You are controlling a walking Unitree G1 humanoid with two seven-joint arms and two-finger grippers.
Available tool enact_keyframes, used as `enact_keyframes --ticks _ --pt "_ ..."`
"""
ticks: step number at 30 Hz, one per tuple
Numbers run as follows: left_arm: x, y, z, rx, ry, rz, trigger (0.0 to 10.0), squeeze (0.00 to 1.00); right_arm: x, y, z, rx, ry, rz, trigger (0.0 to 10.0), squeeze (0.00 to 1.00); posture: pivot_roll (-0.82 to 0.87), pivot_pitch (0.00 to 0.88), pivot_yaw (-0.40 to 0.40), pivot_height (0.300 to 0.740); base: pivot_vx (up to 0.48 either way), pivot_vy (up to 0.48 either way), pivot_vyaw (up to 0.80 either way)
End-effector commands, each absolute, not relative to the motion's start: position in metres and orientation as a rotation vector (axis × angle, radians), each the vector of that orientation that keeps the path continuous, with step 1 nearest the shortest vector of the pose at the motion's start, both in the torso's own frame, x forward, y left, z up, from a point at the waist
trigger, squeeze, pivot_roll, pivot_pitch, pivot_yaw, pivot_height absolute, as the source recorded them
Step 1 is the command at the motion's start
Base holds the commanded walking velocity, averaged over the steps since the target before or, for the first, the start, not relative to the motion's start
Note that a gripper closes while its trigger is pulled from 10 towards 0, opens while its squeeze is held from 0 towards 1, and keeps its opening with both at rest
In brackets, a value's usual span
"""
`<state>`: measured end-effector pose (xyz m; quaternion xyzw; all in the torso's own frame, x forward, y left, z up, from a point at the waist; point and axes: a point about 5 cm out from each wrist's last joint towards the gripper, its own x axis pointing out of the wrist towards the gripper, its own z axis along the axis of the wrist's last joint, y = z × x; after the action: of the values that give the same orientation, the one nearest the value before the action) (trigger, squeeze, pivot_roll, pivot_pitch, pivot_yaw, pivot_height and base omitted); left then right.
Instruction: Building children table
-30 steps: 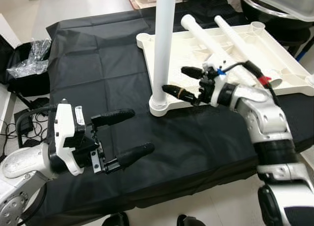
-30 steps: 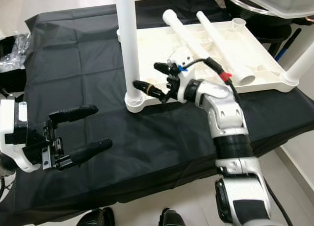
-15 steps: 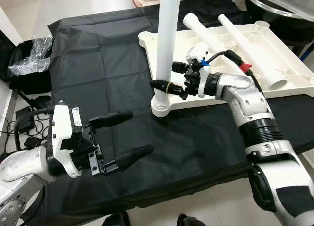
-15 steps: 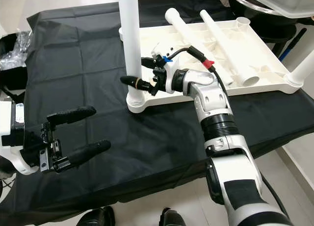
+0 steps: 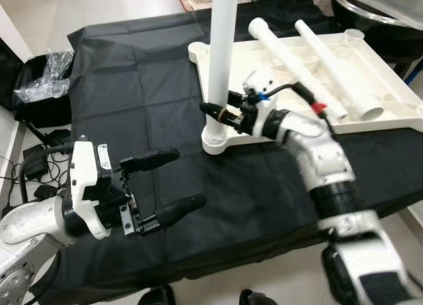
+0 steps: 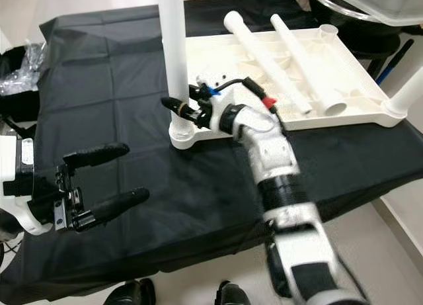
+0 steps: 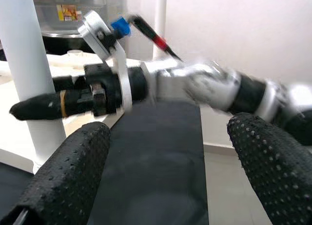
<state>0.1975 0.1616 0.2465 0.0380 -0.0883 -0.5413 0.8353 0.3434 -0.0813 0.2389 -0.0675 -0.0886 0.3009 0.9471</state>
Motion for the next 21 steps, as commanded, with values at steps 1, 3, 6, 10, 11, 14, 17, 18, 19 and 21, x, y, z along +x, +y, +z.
enact_keyframes --ticks 1,3,6,10,11,14,17,18,19,21 --pt "0.196 0.161 0.246 0.099 -0.185 -1.154 10.0 0.0 0.341 -0.094 0.218 -0.158 -0.082 0.409 0.0 0.0 0.04 0.213 -0.019 0.74 0.0 0.0 0.0" --pt "0.197 0.16 0.246 0.095 -0.19 -1.158 10.0 0.0 0.325 -0.087 0.203 -0.134 -0.044 0.298 0.0 0.0 0.04 0.214 -0.017 0.74 0.0 0.0 0.0" --pt "0.199 0.158 0.246 0.096 -0.195 -1.161 10.0 0.0 0.315 -0.074 0.189 -0.12 -0.01 0.292 0.0 0.0 0.04 0.208 -0.017 0.74 0.0 0.0 0.0" --pt "0.199 0.158 0.247 0.095 -0.199 -1.162 10.0 0.0 0.313 -0.07 0.191 -0.114 -0.014 0.297 0.0 0.0 0.04 0.206 -0.019 0.74 0.0 0.0 0.0" --pt "0.199 0.158 0.247 0.099 -0.198 -1.161 10.0 0.0 0.314 -0.07 0.192 -0.114 -0.019 0.299 0.0 0.0 0.04 0.205 -0.02 0.74 0.0 0.0 0.0" --pt "0.2 0.158 0.248 0.101 -0.2 -1.159 10.0 0.0 0.314 -0.071 0.198 -0.145 -0.025 0.319 10.0 0.0 0.04 0.206 -0.017 0.74 0.0 0.0 0.0" --pt "0.2 0.158 0.248 0.098 -0.202 -1.16 10.0 0.0 0.314 -0.072 0.201 -0.105 -0.022 0.353 10.0 1.0 0.03 0.204 -0.013 0.74 0.0 0.0 0.0" --pt "0.2 0.158 0.248 0.098 -0.202 -1.161 10.0 0.0 0.314 -0.073 0.202 -0.08 -0.018 0.373 10.0 1.0 0.03 0.205 -0.013 0.74 0.0 0.0 0.0" --pt "0.2 0.158 0.248 0.098 -0.202 -1.161 10.0 0.0 0.314 -0.073 0.202 -0.08 -0.018 0.373 10.0 1.0 0.03 0.205 -0.013 0.74 0.0 0.0 0.0" --pt "0.2 0.158 0.248 0.098 -0.203 -1.162 10.0 0.0 0.314 -0.076 0.206 -0.07 -0.035 0.397 10.0 1.0 0.03 0.206 -0.013 0.74 0.0 0.0 0.0"
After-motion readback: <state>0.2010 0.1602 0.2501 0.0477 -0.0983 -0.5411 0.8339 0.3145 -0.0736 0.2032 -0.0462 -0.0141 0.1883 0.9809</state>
